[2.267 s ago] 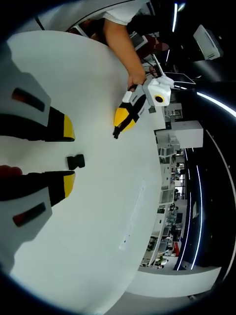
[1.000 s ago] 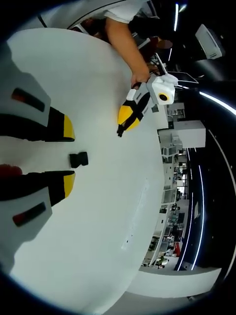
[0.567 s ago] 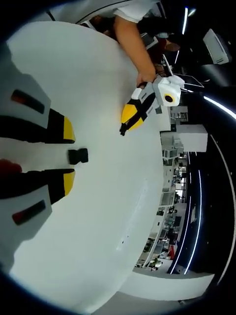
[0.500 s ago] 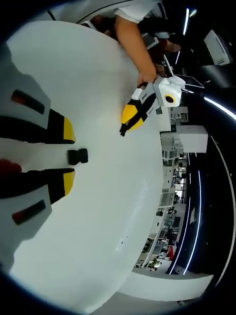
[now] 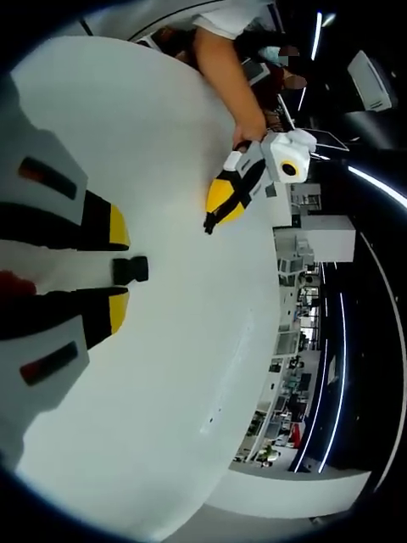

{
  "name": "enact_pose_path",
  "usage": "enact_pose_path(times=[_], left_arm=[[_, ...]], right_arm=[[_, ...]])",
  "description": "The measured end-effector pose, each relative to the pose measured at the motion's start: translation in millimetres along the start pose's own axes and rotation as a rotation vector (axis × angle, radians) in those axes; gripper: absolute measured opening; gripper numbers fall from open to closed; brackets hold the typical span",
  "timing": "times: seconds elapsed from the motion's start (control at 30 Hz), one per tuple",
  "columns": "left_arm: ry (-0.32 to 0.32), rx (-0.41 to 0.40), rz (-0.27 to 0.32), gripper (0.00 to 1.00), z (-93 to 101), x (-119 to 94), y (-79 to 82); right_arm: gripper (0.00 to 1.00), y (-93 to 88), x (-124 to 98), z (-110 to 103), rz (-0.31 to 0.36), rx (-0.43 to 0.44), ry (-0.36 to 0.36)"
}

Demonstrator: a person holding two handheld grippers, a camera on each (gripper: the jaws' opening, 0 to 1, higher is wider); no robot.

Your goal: Snap the two parts of the plastic buckle together until the buckle closes and remains connected.

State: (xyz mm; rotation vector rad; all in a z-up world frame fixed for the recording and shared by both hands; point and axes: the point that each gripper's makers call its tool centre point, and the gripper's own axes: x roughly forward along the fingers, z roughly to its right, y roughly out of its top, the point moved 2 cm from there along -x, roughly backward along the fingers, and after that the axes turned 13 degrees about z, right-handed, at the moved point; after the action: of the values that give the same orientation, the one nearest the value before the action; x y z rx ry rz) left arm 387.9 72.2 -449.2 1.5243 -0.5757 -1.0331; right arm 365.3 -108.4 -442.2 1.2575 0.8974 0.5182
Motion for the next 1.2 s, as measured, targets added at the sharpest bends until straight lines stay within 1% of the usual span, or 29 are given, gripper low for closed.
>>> enact_pose_path(times=[0.53,0.73,0.9,1.03,1.2], left_arm=[[-0.007,0.006,0.008,0.13,3.6,2.2,1.5],[-0.009,0.003,0.010,0.13,1.5,2.7,1.7],[-0.005,0.018,0.001,0.14,0.0,3.9,1.9],[-0.012,0.022,0.002,0.14,3.9,3.7,1.9],[-0.013,0.004,0.009,0.14,6.6,5.0,2.5]], right_arm=[[0.13,-1.1,0.7,0.0,0.004,-0.004,0.005],[0.13,-1.1,1.0,0.3,0.003,-0.003,0.004],[0.13,-1.2,1.5,1.6,0.004,-0.003,0.008],[0.13,-1.3,1.3,2.2,0.003,-0.003,0.012],[0.13,-1.3,0.9,2.4,0.001,-0.003,0.018]])
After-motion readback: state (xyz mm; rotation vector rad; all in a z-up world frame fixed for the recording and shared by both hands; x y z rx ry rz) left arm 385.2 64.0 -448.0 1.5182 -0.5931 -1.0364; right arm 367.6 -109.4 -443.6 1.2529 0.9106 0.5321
